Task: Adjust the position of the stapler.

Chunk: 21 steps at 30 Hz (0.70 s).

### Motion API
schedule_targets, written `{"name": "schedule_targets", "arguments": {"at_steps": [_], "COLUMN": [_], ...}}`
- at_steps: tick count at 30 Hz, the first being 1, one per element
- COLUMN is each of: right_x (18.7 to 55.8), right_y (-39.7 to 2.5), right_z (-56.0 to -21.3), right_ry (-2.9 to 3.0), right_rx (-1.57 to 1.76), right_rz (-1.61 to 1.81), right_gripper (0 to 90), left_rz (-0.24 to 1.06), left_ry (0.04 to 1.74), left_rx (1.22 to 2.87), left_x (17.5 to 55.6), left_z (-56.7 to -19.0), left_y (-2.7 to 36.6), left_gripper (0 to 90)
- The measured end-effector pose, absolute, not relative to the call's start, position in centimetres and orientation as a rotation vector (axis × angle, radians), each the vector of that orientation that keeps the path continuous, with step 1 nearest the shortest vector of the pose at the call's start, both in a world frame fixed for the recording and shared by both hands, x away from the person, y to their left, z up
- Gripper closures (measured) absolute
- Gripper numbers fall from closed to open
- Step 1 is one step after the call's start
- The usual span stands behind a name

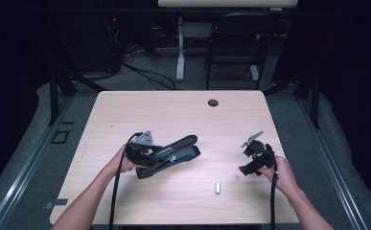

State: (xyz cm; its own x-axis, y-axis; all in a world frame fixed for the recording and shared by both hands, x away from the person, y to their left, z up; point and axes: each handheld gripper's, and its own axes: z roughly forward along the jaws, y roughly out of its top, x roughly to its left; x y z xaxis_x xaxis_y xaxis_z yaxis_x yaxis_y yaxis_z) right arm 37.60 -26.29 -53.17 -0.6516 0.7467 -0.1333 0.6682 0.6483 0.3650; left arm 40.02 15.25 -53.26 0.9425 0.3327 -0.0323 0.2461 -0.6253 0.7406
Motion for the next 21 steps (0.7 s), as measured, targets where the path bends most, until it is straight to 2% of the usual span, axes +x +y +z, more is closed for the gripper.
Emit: {"name": "schedule_targets", "arguments": {"at_steps": [4,7,9,12,18,21], "right_x": [37.5,37.4,37.3,37.1,36.5,36.6], "right_y": [-26.3,-26.2,-26.2,-26.1,-24.0,-22.3], "right_z": [-53.2,-53.4,-53.1,-52.6,-50.4,-49.6], "right_ry": [2.606,2.585,2.608,2.643,2.659,2.68], "right_rx": [1.135,1.156,1.145,1.128,1.023,0.956], "right_rz": [0.401,0.441,0.447,0.533,0.814,0.871], "right_gripper": [10.5,10.7,12.2,14.6,14.5,13.8], "left_rz": [0.109,0.095,0.079,0.115,0.137,0.141], "left_ry": [0.348,0.37,0.4,0.435,0.564,0.604], "left_rx": [2.283,2.297,2.318,2.351,2.317,2.32], "left_x": [39.9,39.8,39.4,38.5,37.6,37.3], "left_z": [-53.2,-53.1,-52.8,-52.5,-52.4,-52.6], "left_y": [15.2,15.0,14.7,14.6,15.4,16.0], "left_gripper": [52.8,51.8,42.4,33.5,25.7,24.9]}}
